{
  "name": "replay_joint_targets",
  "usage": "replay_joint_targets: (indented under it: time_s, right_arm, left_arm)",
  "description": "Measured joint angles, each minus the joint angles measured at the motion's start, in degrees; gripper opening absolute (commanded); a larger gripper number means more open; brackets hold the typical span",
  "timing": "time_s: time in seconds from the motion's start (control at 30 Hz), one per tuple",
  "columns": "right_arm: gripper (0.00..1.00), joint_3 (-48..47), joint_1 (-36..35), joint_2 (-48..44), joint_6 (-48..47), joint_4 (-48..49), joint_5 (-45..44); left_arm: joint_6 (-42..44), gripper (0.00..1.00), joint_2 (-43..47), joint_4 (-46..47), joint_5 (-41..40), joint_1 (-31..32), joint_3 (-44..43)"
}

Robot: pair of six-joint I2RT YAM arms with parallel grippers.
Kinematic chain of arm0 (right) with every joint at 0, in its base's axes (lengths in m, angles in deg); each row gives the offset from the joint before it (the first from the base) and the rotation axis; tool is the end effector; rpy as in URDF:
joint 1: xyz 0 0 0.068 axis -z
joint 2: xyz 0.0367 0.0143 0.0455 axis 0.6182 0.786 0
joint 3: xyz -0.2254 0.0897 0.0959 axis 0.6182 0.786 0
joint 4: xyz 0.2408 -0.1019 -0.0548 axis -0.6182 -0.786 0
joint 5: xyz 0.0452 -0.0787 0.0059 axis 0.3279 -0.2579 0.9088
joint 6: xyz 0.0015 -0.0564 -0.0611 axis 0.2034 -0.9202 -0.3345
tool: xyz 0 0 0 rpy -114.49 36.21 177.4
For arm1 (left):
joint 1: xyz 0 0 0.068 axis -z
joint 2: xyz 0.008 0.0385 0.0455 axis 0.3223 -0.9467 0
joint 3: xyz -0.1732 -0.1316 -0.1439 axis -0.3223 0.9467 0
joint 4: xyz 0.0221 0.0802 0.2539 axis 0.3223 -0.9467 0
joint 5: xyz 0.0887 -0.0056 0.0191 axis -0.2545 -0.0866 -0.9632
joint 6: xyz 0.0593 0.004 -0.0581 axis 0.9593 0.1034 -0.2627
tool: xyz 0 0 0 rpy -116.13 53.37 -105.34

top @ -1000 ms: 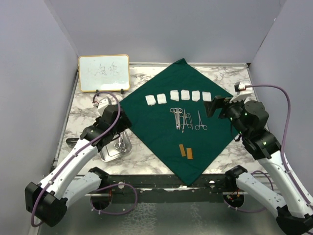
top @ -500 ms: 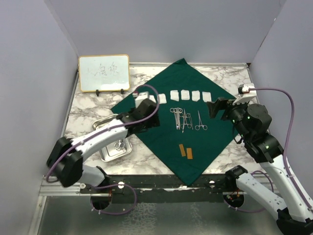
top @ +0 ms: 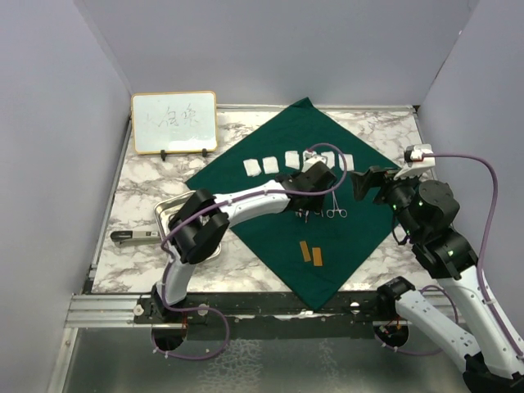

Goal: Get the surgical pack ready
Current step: Pick up the medical item from the surgical kit.

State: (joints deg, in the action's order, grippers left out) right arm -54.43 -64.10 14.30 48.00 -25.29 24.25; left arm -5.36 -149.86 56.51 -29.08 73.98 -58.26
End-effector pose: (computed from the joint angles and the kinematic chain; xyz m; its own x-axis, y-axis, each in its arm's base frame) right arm 0.1772 0.0686 0.3598 -0.1996 0.1317 -0.9710 -0.1982 0.9650 0.1716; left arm 0.2854 -0.3734 0.1767 -0.7559 0.1087 -0.6456 0.2948 0.9370 -0.1874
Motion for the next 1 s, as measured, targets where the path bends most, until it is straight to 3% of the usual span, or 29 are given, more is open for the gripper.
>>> replay_joint_targets:
  time_s: [0.33, 0.5, 1.0]
  right_arm:
    - [0.97, 0.0, 0.0, -0.6, 0.0, 0.0, -0.3]
    - [0.97, 0.1, 0.0, -0.8, 0.0, 0.0, -0.4]
    - [0.97, 0.2, 0.0, -0.9, 0.0, 0.0, -0.4]
  left_arm:
    - [2.7, 0.41, -8.5, -4.2, 1.5, 0.6, -8.5]
    - [3.2, 0.34, -9.8, -6.2, 2.4, 0.5, -8.6]
    - [4.1, 0.25, -10.0, -6.9, 4.5, 0.5, -8.6]
